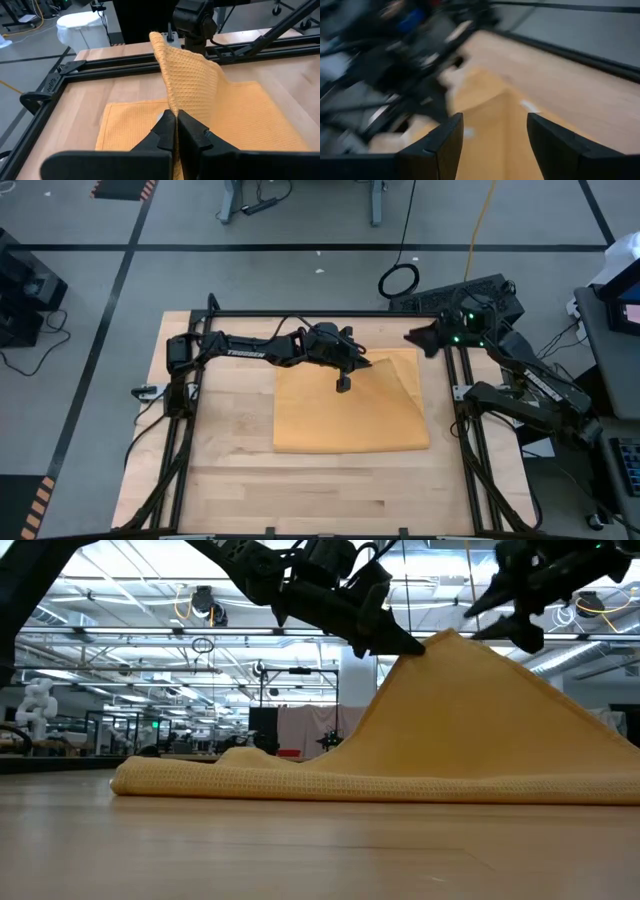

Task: Roll towel
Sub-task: Fold the yellow towel

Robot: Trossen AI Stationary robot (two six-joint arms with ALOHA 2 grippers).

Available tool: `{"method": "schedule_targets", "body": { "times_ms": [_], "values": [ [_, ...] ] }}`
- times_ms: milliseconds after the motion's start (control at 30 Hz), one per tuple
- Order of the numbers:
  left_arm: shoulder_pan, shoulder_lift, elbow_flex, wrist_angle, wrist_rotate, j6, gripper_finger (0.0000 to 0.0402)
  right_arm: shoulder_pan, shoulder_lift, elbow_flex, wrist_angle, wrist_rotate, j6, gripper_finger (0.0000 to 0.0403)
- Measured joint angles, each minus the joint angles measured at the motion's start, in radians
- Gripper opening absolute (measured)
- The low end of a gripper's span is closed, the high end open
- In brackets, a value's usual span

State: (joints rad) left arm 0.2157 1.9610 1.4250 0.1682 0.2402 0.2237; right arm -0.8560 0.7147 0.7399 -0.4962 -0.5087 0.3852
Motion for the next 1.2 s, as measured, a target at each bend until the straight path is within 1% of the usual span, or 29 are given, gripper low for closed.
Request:
{"method": "schedule_targets", "body": {
  "times_ms": [67,133,233,467,667,767,867,933,1033,1133,1167,1200],
  "values": [
    [0.000,0.000,0.000,0.000,-0.003,0.000,0.0011,0.026,-0.011,0.000,-0.002,-0.055,-0.030,0.0209],
    [0.000,0.000,0.000,0.000,-0.003,0.000,0.0011,0.050,-0.010,0.000,0.000,-0.092,-0.025,0.0209],
    [0.000,0.000,0.000,0.001,-0.003,0.001,0.0012,0.092,0.011,0.000,0.011,-0.109,-0.008,0.0209],
    [0.000,0.000,0.000,0.002,-0.003,0.002,0.0012,0.196,0.101,0.000,0.076,-0.120,-0.059,0.0209],
    [0.000,0.000,0.000,0.005,-0.003,0.003,0.0013,0.252,0.179,0.000,0.116,-0.091,-0.116,0.0209],
    [0.000,0.000,0.000,0.005,-0.003,0.003,0.0013,0.262,0.217,0.000,0.116,-0.070,-0.113,0.0200],
    [0.000,0.000,0.000,0.005,-0.003,0.003,0.0013,0.263,0.243,0.000,0.111,-0.059,-0.111,0.0177],
    [0.000,0.000,0.000,0.004,-0.003,0.003,0.0013,0.263,0.253,0.000,0.112,-0.059,-0.105,0.0152],
    [0.000,0.000,0.000,0.004,-0.003,0.002,0.0013,0.263,0.254,0.000,0.110,-0.059,-0.102,0.0099],
    [0.000,0.000,0.000,0.003,-0.003,-0.005,0.0013,0.263,0.249,0.000,0.110,-0.059,-0.089,0.0037],
    [0.000,0.000,0.000,0.002,-0.013,-0.005,0.0013,0.263,0.246,0.000,0.110,-0.059,-0.085,0.0020],
    [-0.001,0.000,0.000,0.002,-0.037,-0.010,0.0013,0.263,0.242,0.000,0.106,-0.053,-0.082,0.0011]
  ]
}}
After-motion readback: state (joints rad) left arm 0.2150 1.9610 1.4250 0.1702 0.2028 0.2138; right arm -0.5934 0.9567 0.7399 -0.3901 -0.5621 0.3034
